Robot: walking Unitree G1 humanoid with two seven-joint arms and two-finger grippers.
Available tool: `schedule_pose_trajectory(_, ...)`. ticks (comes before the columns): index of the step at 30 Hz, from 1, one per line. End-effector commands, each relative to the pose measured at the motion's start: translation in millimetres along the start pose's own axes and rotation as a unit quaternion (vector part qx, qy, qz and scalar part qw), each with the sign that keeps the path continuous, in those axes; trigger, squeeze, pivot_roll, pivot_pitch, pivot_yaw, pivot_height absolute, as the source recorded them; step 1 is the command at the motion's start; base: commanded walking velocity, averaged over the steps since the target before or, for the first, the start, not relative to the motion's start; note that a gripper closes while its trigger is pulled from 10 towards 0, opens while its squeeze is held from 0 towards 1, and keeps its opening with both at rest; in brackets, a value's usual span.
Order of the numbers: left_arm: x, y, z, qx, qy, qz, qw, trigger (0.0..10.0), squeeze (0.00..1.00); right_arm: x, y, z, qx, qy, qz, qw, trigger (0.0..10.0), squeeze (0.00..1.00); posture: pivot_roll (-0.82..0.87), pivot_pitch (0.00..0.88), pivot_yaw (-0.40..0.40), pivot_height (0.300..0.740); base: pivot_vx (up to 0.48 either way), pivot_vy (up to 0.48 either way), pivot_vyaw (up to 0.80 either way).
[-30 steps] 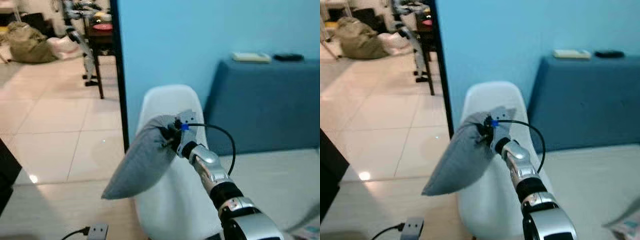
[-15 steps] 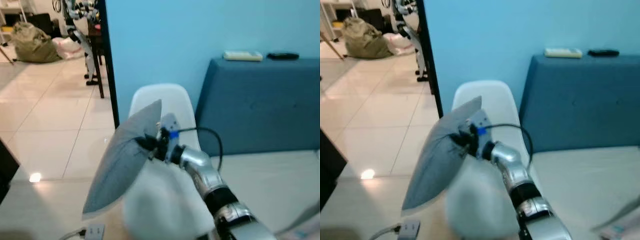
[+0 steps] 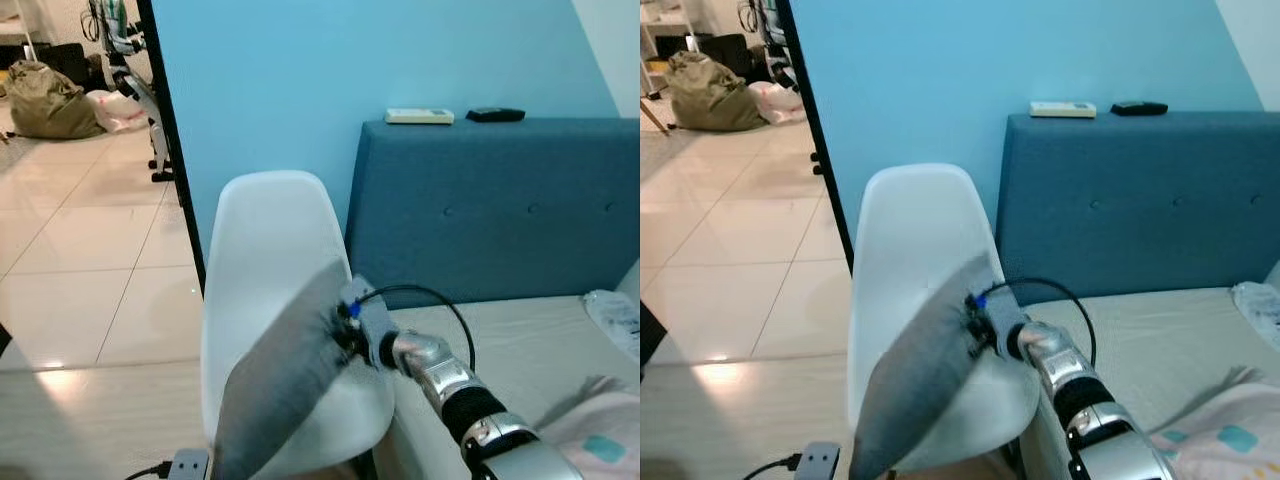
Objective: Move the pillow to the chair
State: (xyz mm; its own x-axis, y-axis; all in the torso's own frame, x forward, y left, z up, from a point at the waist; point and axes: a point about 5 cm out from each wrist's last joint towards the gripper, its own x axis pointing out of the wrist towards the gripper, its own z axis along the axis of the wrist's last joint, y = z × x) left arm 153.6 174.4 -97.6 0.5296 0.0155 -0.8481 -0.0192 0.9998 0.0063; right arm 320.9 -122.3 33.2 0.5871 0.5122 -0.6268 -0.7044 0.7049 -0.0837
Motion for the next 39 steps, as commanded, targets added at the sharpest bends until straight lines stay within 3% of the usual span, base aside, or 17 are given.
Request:
schedule_pose_trajectory(1, -1.7, 0.5, -10.0, 0.008, 0.019, -0.002, 1.0, 10.0, 0.0, 3.3, 6.2, -2.6, -0.007, 0.014, 0.009, 1.0, 10.0, 0.0, 0.02, 0.0, -0.073, 0.74, 0.0, 0.0, 0.0)
schedule_pose_trajectory(5, -2.1, 0.7, -12.2, 0.02, 0.024, 0.0, 1.0, 10.0, 0.0, 5.4, 10.3, -3.0, -0.008, 0.009, 0.013, 1.0, 10.0, 0.0, 0.03, 0.0, -0.072, 0.74, 0.0, -0.476, 0.0)
schedule_pose_trajectory(8, -3.3, 3.1, -16.2, -0.003, 0.024, 0.015, 1.0, 10.0, 0.0, 9.2, 17.5, 7.5, -0.02, -0.031, 0.028, 0.999, 10.0, 0.0, 0.03, 0.0, -0.075, 0.74, 0.0, -0.106, 0.0)
schedule_pose_trajectory(11, -3.5, 3.2, -16.9, 0.0, 0.025, 0.015, 1.0, 10.0, 0.0, 11.1, 21.2, 10.4, -0.009, -0.043, 0.036, 0.998, 10.0, 0.0, 0.02, 0.0, -0.077, 0.74, 0.0, 0.0, 0.0)
schedule_pose_trajectory(18, -3.7, -0.9, -18.7, 0.001, 0.024, 0.012, 1.0, 10.0, 0.0, 21.3, 44.9, -23.3, -0.071, 0.062, 0.033, 0.995, 10.0, 0.0, 0.04, 0.0, -0.099, 0.74, 0.0, 0.0, 0.0)
schedule_pose_trajectory(24, -4.8, -1.0, -21.8, -0.004, 0.023, 0.015, 1.0, 10.0, 0.0, 22.5, 50.5, -34.8, -0.092, 0.1, 0.026, 0.99, 10.0, 0.0, 0.06, 0.0, -0.108, 0.74, 0.0, 0.0, 0.0)
schedule_pose_trajectory(28, -6.5, 3.2, -27.3, -0.021, 0.027, 0.03, 0.999, 10.0, 0.0, 27.1, 54.8, -22.0, -0.076, 0.064, 0.025, 0.995, 10.0, 0.0, 0.06, 0.0, -0.115, 0.74, 0.0, 0.0, 0.0)
schedule_pose_trajectory(39, -4.9, 0.0, -23.1, -0.01, 0.028, 0.03, 0.999, 10.0, 0.0, 27.7, 57.1, -21.7, -0.053, 0.039, 0.017, 0.998, 10.0, 0.0, 0.05, 0.0, -0.11, 0.74, 0.0, 0.087, 0.0)
